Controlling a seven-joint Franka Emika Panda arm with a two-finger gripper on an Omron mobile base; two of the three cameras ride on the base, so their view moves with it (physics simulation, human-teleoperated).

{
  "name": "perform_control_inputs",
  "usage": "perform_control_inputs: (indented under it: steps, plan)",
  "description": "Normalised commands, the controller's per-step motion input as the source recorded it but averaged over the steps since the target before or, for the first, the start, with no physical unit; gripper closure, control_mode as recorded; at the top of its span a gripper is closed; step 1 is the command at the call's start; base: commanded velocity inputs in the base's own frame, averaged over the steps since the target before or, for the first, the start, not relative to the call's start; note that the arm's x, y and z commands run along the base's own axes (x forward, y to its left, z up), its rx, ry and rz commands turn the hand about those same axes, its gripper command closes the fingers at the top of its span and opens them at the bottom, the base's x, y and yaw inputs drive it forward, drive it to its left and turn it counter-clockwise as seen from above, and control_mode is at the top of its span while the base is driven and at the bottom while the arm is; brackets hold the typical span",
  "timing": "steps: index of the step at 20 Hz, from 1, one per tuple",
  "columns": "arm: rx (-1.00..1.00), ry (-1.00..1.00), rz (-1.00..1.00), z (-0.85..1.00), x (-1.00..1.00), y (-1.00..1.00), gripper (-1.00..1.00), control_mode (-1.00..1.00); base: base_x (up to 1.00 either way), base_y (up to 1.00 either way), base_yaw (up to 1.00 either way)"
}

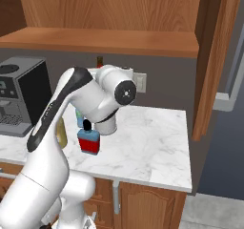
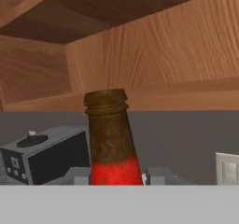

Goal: Sort all alcoholic drinks to one cabinet, and non-alcoholic drinks to the other.

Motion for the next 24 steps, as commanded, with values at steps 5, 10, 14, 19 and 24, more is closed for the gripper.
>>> perform_control_inputs:
  steps: [5, 10, 14, 19, 24]
  plan:
    - [0.02, -0.03, -0.03, 0.62, 0.00, 0.00, 1.00, -1.00, 0.00, 0.00, 0.00]
    - [0.01, -0.05, -0.03, 0.56, 0.02, 0.00, 1.00, -1.00, 0.00, 0.00, 0.00]
    - [0.00, -0.08, -0.02, 0.49, 0.12, 0.00, 1.00, -1.00, 0.00, 0.00, 0.00]
    - [0.00, -0.09, -0.02, 0.46, 0.20, 0.00, 1.00, -1.00, 0.00, 0.00, 0.00]
    - [0.00, -0.06, -0.03, 0.38, 0.42, 0.00, 1.00, -1.00, 0.00, 0.00, 0.00]
